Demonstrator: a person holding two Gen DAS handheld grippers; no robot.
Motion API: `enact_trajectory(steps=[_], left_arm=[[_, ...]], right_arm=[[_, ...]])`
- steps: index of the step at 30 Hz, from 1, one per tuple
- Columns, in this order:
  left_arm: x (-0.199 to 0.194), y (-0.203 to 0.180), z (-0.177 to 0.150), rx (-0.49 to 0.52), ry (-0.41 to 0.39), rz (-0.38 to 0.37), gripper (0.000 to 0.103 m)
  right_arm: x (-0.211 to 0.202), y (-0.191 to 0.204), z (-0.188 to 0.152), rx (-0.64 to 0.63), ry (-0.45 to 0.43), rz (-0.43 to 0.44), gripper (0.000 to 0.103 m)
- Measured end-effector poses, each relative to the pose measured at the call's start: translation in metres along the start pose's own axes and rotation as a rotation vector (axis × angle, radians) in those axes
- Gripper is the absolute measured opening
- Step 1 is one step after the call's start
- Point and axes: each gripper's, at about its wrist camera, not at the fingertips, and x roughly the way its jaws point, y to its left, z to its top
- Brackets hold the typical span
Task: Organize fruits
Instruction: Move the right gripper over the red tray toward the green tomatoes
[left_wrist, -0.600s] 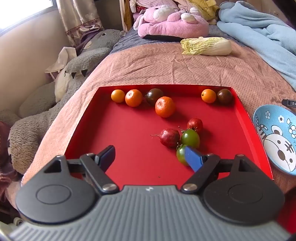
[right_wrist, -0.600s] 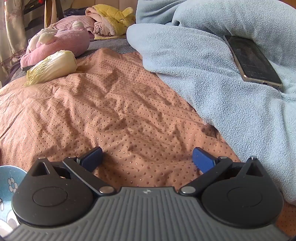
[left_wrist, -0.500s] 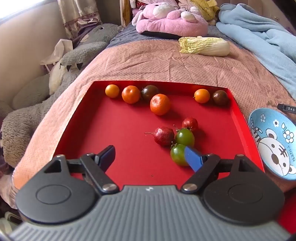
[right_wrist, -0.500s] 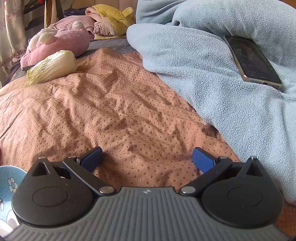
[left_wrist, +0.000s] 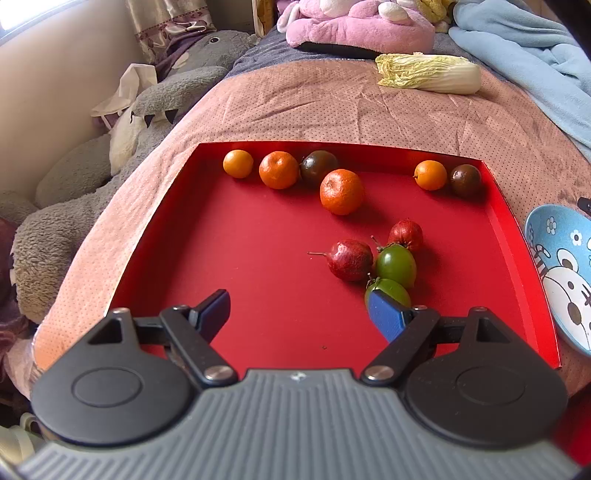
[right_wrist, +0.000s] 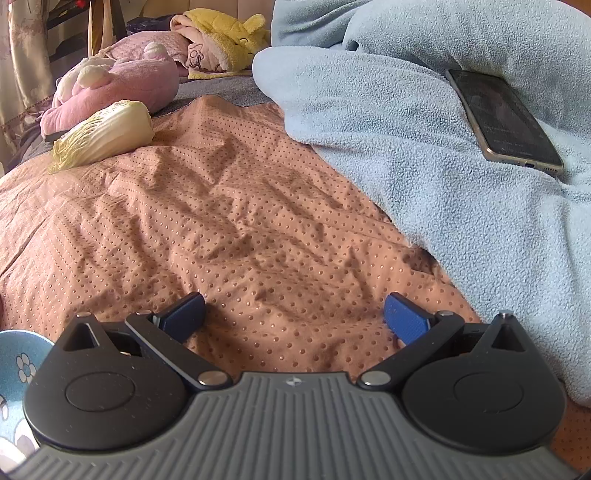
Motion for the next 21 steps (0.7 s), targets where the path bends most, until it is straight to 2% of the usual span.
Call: enact_trajectory(steps=[4, 6, 8, 13, 16, 17, 19, 21], left_arm=[[-0.001, -0.003, 0.0, 0.011, -0.006, 0.016, 0.084], [-0.002, -0.003, -0.001, 0.012, -0.012, 0.012, 0.084], [-0.005, -0.002, -0.003, 0.01, -0.021, 0.004, 0.084], [-0.008, 0.004, -0.009, -0.004, -0.031, -0.023, 0.084], [-0.01, 0.01, -0.013, -0.011, -0.041, -0.038, 0.083], [-0.007, 0.004, -0.004, -0.007, -0.039, -0.037, 0.083], [-0.009, 0.009, -0.008, 0.002, -0.046, -0.037, 0.083], [-0.009, 0.012, -0.011, 0.011, -0.048, -0.036, 0.083]], right_arm=[[-0.018, -0.004, 0.006, 0.026, 0.063, 0.0, 0.103], [-0.039, -0.001, 0.007, 0.067, 0.034, -0.006, 0.103], [-0.07, 0.011, 0.006, 0.037, -0.027, 0.031, 0.103], [-0.142, 0.074, 0.003, -0.153, -0.118, 0.23, 0.103], [-0.177, 0.12, -0.001, -0.242, -0.128, 0.374, 0.103], [-0.184, 0.134, -0.004, -0.269, -0.12, 0.414, 0.102], [-0.198, 0.165, -0.012, -0.332, -0.088, 0.496, 0.089], [-0.203, 0.193, -0.022, -0.386, -0.052, 0.56, 0.082]])
